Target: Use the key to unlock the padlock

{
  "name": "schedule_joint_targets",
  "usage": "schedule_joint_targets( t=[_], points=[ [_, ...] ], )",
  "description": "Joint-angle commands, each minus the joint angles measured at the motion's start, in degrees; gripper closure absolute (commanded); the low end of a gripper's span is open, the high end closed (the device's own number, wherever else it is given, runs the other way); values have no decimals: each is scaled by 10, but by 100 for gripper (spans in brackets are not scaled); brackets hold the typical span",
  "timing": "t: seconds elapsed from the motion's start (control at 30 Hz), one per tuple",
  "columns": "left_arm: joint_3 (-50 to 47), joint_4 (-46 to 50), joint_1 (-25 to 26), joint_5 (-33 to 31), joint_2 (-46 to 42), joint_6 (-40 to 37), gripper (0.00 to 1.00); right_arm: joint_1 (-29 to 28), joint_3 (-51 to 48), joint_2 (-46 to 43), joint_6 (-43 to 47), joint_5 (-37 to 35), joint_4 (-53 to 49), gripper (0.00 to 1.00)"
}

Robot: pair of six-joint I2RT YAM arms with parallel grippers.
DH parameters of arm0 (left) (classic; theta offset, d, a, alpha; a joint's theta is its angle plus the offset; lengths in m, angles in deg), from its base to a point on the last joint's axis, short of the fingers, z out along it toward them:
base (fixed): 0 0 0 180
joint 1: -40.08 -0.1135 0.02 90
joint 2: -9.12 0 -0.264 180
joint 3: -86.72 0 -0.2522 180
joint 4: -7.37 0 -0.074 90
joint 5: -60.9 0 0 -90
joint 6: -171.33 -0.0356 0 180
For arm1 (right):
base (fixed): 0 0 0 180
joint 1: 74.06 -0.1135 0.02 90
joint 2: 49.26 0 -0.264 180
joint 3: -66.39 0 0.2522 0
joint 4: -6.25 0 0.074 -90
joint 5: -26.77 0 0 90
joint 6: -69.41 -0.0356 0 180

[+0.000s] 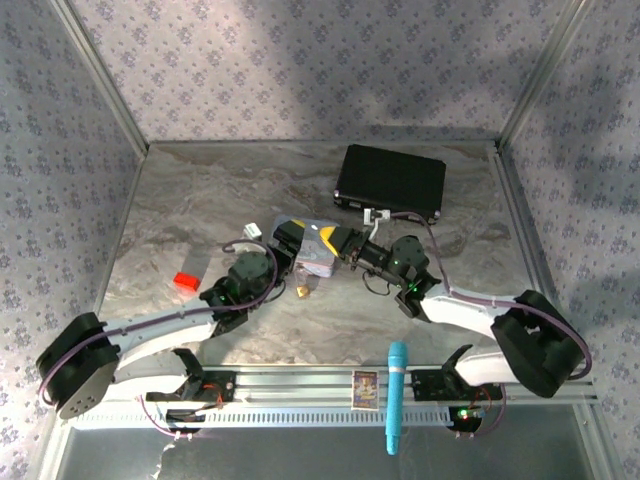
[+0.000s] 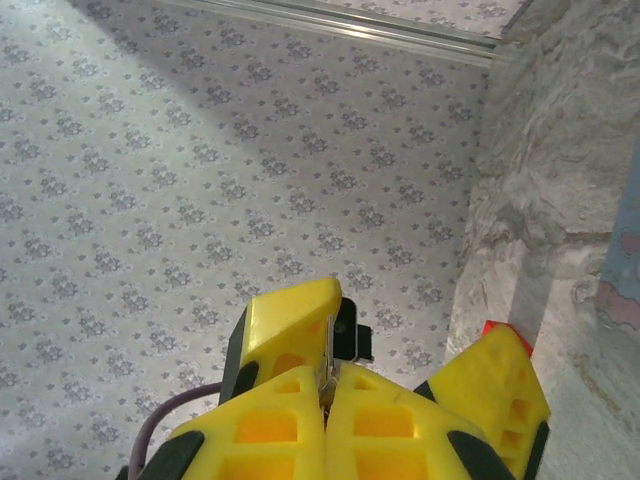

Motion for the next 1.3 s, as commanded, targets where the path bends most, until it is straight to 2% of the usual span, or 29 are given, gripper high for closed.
schedule_joint_targets(
  t=[0.0, 0.1, 0.2, 0.23, 0.3, 0.43, 0.7, 0.77, 0.87, 0.93, 1.1, 1.2, 1.27],
  points=[
    [86, 182, -10, 25, -33, -77, 20, 10, -14, -24, 21, 19, -66, 100],
    [133, 307, -22, 71, -27, -188, 26, 14, -21, -60, 55, 28, -155, 100],
    [126, 320, -43, 182, -17, -305, 26, 8, -6, -106, 122, 25, -291, 100],
    [122, 328, -45, 200, -14, -334, 25, 8, -3, -117, 140, 22, -327, 100],
    [104, 348, -43, 198, -16, -340, 22, 15, -3, -129, 156, 24, -362, 100],
    [52, 308, -37, 195, -5, -344, 19, 28, -22, -130, 154, 40, -358, 100],
    [37, 216, -44, 254, 119, -351, 19, 26, -38, -127, 161, 54, -365, 100],
    [26, 196, -44, 240, 134, -340, 23, 24, -42, -127, 159, 53, -360, 100],
    [39, 256, -35, 169, 141, -336, 26, 22, -46, -128, 155, 50, -357, 100],
    [37, 258, -32, 147, 140, -338, 26, 21, -48, -129, 153, 48, -356, 100],
    [36, 245, -33, 123, 168, -341, 30, 21, -50, -128, 153, 49, -357, 100],
    [28, 207, -29, 130, 176, -354, 30, 21, -51, -130, 156, 45, -361, 100],
    [36, 200, -26, 137, 192, -352, 33, 22, -53, -131, 156, 44, -362, 100]
  ],
)
